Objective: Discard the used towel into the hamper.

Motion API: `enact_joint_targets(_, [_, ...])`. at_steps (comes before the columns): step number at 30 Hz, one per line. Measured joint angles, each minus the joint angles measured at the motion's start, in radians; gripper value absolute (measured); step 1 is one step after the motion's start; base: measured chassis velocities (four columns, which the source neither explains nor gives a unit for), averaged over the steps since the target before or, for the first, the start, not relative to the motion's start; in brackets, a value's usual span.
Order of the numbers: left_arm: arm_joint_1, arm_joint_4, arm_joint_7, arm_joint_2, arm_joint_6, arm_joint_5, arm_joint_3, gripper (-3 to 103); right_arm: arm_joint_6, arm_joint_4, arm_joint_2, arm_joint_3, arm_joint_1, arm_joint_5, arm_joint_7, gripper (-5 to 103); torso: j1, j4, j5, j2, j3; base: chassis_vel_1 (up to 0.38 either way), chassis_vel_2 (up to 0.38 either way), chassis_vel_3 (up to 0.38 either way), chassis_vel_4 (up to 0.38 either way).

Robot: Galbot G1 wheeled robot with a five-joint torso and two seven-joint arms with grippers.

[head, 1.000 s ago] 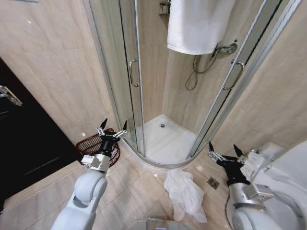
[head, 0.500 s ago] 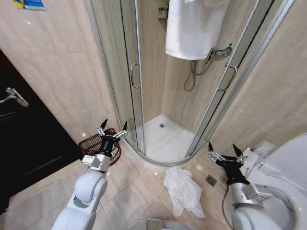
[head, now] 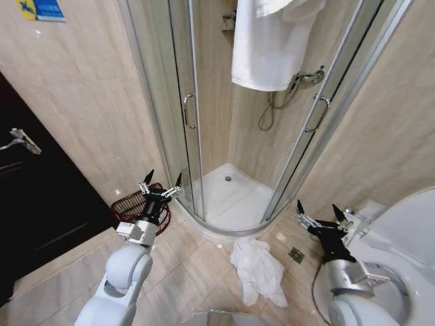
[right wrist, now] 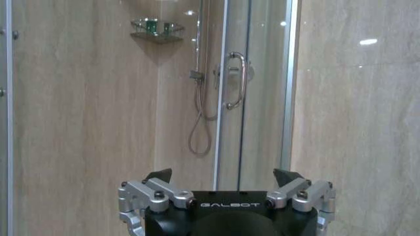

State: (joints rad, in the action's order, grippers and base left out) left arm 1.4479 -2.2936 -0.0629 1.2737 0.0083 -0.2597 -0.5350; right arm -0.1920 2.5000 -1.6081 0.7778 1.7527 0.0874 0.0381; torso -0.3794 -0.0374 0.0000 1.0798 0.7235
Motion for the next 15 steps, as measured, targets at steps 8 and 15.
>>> enact_joint_targets(8, [-0.001,0.004,-0.004,0.002,-0.001,0.002,-0.002,100,-0.001,0.0,0.0,-0.002,-0.002,0.0,0.0,100,-0.013,-0.0001,0.0,0.03,0.017,0.0,0.0,0.0,0.0])
enact_joint_targets(15, [-0.004,0.01,-0.006,0.006,-0.001,0.003,-0.002,100,-0.007,0.0,0.0,-0.002,-0.003,0.003,0.0,100,-0.028,-0.0001,0.0,0.063,0.035,0.0,0.0,0.0,0.0])
